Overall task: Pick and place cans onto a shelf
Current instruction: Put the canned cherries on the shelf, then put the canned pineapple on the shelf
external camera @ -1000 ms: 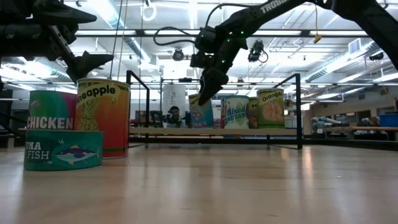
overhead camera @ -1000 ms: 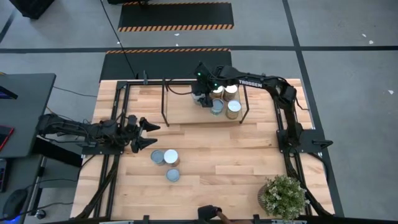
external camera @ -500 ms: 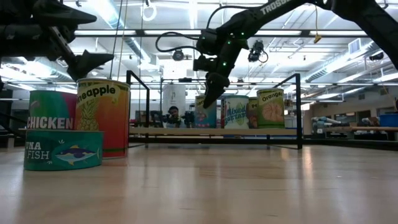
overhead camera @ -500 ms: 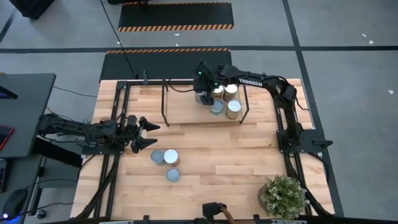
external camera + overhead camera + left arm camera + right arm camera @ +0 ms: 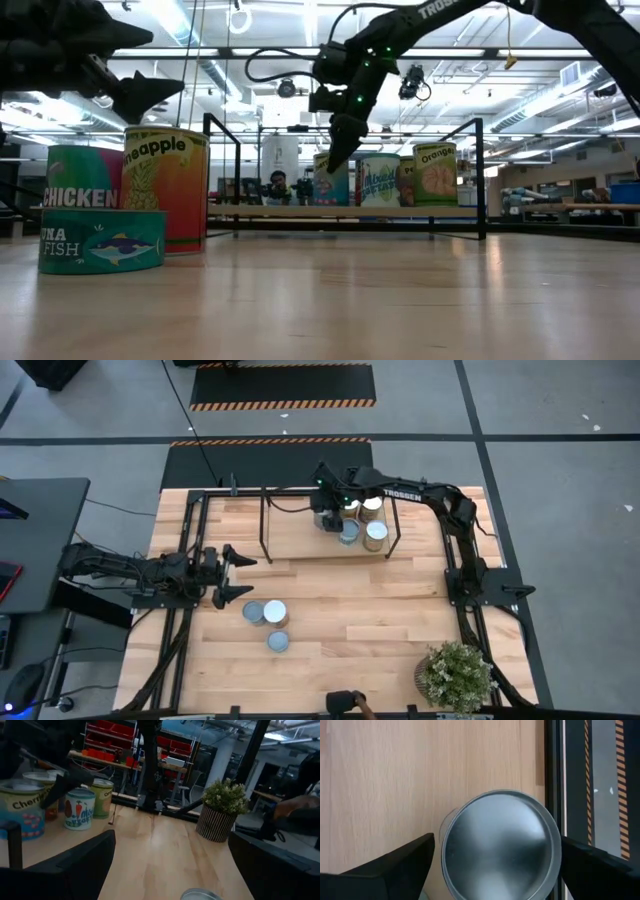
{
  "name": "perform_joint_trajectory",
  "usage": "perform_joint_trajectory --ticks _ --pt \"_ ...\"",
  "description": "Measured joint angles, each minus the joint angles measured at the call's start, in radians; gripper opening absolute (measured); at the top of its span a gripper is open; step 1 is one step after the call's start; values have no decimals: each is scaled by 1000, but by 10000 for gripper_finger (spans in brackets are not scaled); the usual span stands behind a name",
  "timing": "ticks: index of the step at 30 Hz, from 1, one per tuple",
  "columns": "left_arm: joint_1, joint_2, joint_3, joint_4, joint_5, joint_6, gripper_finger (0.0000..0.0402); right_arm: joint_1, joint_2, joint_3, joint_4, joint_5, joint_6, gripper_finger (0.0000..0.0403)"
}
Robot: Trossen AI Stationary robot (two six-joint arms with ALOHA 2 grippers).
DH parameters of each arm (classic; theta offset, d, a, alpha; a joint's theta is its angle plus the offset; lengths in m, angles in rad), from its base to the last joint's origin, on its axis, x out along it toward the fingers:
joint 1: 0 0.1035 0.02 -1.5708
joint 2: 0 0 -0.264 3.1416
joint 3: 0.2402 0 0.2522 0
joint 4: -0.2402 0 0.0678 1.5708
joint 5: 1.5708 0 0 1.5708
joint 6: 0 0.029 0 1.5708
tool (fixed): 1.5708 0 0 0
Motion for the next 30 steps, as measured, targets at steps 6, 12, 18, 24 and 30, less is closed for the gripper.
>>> perform_joint_trajectory --ticks 6,12,18,24,30 --pt "0 0 0 0 -14 100 393 13 0 54 -57 44 40 400" --pt "0 0 0 0 -113 201 393 68 -4 126 -75 48 90 400" --pt "2 0 0 8 -154 302 393 181 -4 127 -22 49 119 400" --pt "2 0 13 36 -168 359 393 284 -3 128 35 58 274 400" --pt "2 0 35 27 -134 385 393 384 0 105 75 50 332 400"
